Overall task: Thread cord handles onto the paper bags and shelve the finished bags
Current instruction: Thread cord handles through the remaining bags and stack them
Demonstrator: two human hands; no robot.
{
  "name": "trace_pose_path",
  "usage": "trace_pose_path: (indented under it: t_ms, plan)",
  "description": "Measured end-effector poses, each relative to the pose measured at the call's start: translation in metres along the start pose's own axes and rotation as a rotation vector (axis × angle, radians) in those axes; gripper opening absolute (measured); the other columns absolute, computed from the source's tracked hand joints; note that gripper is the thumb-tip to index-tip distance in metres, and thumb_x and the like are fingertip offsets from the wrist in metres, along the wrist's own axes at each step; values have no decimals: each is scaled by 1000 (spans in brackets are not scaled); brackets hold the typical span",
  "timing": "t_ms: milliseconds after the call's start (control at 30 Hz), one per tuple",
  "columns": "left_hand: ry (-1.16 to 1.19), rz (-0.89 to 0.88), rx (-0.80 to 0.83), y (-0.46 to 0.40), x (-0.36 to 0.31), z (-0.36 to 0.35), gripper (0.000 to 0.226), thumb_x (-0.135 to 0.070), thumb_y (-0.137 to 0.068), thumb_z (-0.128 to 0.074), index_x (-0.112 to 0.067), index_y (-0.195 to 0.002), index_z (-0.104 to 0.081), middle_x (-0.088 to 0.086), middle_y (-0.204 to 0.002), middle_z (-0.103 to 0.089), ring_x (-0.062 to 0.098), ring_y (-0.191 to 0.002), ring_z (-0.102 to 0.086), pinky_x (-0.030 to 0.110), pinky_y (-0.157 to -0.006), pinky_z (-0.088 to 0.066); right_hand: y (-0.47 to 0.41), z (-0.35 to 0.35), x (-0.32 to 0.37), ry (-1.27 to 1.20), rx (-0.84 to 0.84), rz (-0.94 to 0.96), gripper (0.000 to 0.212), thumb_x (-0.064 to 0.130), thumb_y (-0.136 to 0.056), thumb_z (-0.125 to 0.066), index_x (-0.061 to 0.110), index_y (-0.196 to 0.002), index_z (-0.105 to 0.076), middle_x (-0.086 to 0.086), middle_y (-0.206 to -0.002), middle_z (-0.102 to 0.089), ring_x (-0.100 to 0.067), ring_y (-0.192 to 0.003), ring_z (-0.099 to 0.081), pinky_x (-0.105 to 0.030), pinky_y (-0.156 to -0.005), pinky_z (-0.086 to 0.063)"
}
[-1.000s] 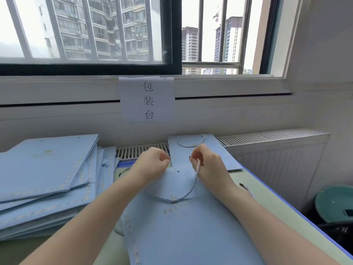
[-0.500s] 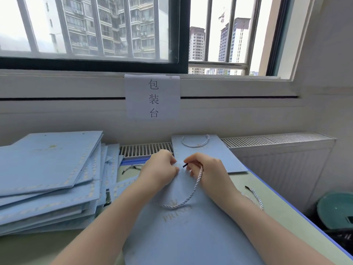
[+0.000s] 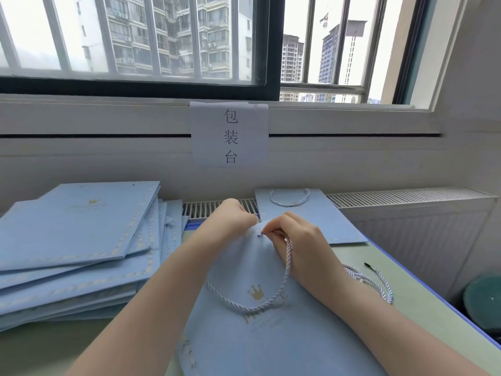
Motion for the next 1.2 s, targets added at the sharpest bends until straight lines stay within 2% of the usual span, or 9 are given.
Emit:
trace_pose_path:
  t_ms: [100,233,333,433,567,767,933,1033,1200]
  plan:
    - [22,-3,14,3,1,0,36,-8,-86,-51,-14,-58,-30,-5,-36,-19,13,-31,-13,17,-40,-10,1,-3,-2,-44,35,-22,9,16,-88,-55,14,-88,-65,1,-85,-62,-17,-76,-59,-35,-70,-48]
    - [14,-11,15,7,-2,-1,38,-9,-87,-51,-14,-55,-31,-8,-30,-17,11,-25,-13,16,-34,-10,1,-3,-4,-116,39,-63,8,12,-87,-59,12,-89,-67,-2,-84,-66,-11,-76,-59,-25,-71,-47]
    - [8,-50,7,7,-4,-1,21,-7,-86,-50,-12,-68,-42,-2,-45,-19,11,-29,-11,18,-37,-8,0,-1,-6,-182,37,-127,8,4,-88,-62,9,-91,-68,-2,-84,-67,-8,-78,-60,-16,-71,-46]
    - [-2,-61,18,7,-7,0,13,-4,-83,-49,-16,-78,-49,2,-53,-20,12,-31,-11,19,-40,-9,0,-1,-5,-248,63,-177,9,4,-89,-61,11,-91,-67,1,-82,-67,-6,-79,-61,-10,-71,-44]
    - [-11,-74,30,8,-10,1,13,-3,-82,-48,-15,-76,-49,2,-53,-19,12,-32,-11,17,-39,-8,0,1,-3,-294,42,-189,13,5,-89,-61,18,-88,-64,6,-80,-67,-4,-78,-62,-10,-71,-44]
    - [-15,-77,33,9,-12,2,12,-6,-84,-47,-14,-75,-46,3,-56,-21,16,-43,-16,19,-39,-10,-1,5,-1,-210,-48,-168,6,4,-88,-62,9,-88,-66,19,-77,-59,10,-73,-56,-4,-68,-39]
    - [62,-60,67,9,-11,-1,13,-7,-84,-48,-15,-80,-58,10,-72,-39,21,-65,-32,24,-51,-22,-1,1,0,-154,-30,-122,7,5,-87,-64,11,-89,-67,11,-82,-61,2,-79,-57,-5,-72,-41]
    - [96,-49,73,6,-9,-1,21,-8,-84,-49,2,-88,-68,11,-75,-46,22,-70,-37,27,-59,-29,0,-1,3,-124,-16,-83,7,5,-86,-63,10,-90,-67,4,-87,-63,-6,-80,-58,-12,-74,-44]
    - [83,-45,88,6,-8,-1,13,-9,-85,-51,-17,-81,-61,9,-78,-47,21,-71,-39,29,-66,-32,0,1,1,-212,-14,-141,6,4,-88,-62,8,-89,-66,7,-81,-62,8,-76,-56,-5,-70,-39]
Point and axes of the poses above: each hand's wrist, its own y-axis away from the middle knuckle, its own z-axis out of the back of the hand, x = y × z, the point moved 6 cm from there along -y, towards the middle knuckle
